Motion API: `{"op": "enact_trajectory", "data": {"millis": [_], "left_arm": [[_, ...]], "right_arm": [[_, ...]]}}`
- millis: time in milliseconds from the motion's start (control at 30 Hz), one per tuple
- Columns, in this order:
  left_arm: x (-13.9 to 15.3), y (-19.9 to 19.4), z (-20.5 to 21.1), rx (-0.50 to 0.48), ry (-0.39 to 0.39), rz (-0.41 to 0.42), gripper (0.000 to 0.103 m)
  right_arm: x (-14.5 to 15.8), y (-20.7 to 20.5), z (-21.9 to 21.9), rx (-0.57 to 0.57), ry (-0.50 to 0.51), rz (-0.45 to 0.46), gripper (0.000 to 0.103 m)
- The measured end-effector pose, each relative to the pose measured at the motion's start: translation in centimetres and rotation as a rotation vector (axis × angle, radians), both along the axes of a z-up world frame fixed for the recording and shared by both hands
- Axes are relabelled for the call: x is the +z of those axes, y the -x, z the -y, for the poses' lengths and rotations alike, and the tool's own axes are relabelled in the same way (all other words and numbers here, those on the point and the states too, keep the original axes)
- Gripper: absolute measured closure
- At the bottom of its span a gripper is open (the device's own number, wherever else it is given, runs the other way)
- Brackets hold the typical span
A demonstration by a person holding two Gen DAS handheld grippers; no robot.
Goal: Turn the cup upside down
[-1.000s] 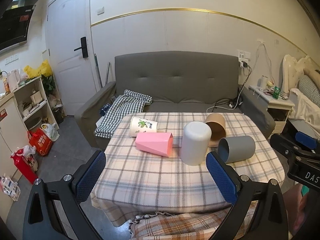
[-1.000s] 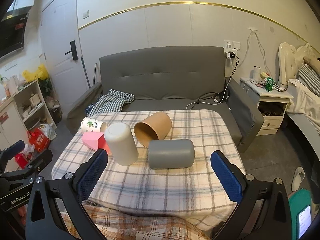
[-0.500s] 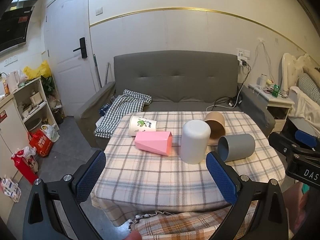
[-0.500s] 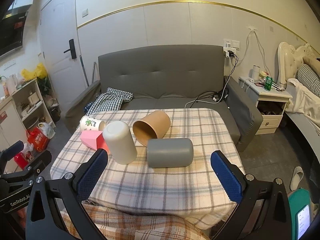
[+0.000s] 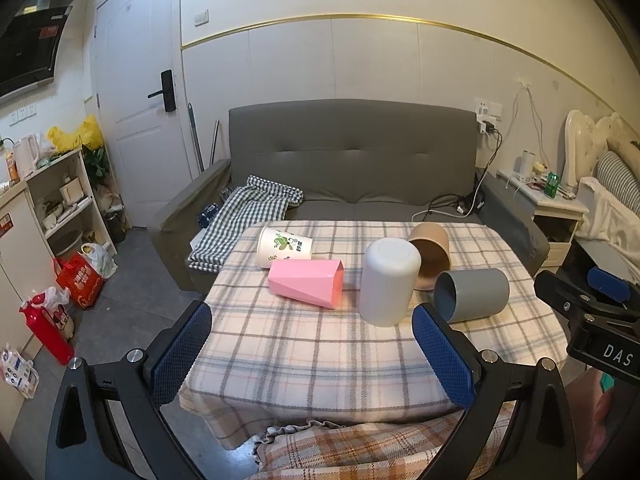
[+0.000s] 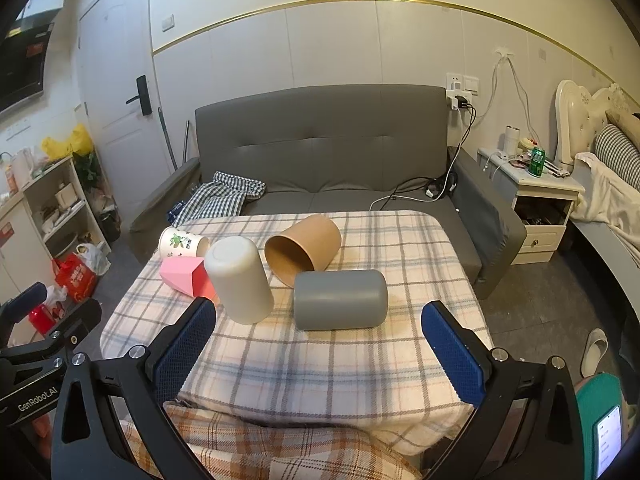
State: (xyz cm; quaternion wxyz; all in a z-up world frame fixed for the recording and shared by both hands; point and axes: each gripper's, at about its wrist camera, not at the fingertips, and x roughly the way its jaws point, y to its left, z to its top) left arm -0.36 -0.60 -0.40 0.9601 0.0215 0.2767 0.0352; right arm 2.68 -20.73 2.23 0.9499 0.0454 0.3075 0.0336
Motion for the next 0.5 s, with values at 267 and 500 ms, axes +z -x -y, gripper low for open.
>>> {"op": "enact_trajectory", "data": {"millis": [267, 500], "left_arm": [[0.01, 0.10, 0.07, -0.006, 0.007, 0.002, 0.000], [0.00, 0.23, 0.09, -0.011, 0.011, 0.002, 0.000]], "right_arm": [[-0.10, -0.08, -0.06, -0.001, 0.000, -0.003, 0.000], [-0.24, -0.02, -0.05, -0.001, 0.000, -0.004, 0.000]]}}
